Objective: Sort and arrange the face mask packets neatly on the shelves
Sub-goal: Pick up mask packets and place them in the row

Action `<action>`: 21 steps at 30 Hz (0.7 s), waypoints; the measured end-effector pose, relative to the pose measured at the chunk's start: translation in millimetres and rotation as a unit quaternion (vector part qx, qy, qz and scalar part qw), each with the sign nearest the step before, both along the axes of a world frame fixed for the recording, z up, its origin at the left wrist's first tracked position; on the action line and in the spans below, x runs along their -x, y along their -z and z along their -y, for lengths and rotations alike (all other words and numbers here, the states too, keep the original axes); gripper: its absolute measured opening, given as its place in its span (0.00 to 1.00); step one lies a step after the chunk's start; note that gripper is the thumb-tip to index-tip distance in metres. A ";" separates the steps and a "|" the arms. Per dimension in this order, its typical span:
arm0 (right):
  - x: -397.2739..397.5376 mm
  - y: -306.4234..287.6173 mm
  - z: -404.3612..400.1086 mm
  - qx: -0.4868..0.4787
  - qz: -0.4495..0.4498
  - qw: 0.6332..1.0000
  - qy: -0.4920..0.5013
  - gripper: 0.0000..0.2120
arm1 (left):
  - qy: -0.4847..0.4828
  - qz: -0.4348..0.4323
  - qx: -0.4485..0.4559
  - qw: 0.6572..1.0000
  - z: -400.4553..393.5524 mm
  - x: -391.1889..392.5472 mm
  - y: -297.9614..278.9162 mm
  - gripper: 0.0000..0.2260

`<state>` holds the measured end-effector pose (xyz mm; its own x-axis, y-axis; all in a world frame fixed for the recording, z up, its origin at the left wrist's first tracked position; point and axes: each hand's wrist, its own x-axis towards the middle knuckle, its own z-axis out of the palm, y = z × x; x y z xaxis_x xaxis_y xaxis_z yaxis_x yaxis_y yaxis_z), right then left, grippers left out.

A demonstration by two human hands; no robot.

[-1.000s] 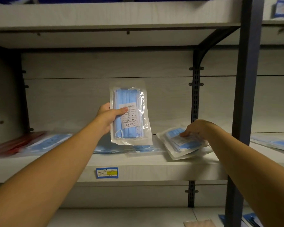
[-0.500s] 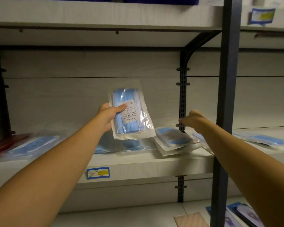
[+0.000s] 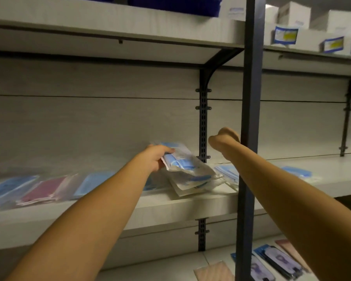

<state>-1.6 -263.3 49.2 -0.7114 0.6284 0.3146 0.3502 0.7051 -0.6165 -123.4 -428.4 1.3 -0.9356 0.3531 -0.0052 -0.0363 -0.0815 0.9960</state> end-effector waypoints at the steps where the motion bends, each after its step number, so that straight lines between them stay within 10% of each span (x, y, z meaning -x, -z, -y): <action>1: -0.8 0.6 -0.2 -0.004 0.003 1.000 -0.002 0.07 | 0.003 -0.013 0.023 1.000 -4.7 -3.2 3.7 0.19; 12: 8.1 8.7 -10.6 -0.012 0.017 0.999 -0.027 0.06 | -0.082 -0.144 0.311 0.936 -17.7 7.7 17.7 0.35; 21: 9.1 13.0 -12.6 -0.030 0.042 0.997 -0.062 0.03 | -0.097 -0.170 0.358 0.913 -13.6 -17.2 11.8 0.21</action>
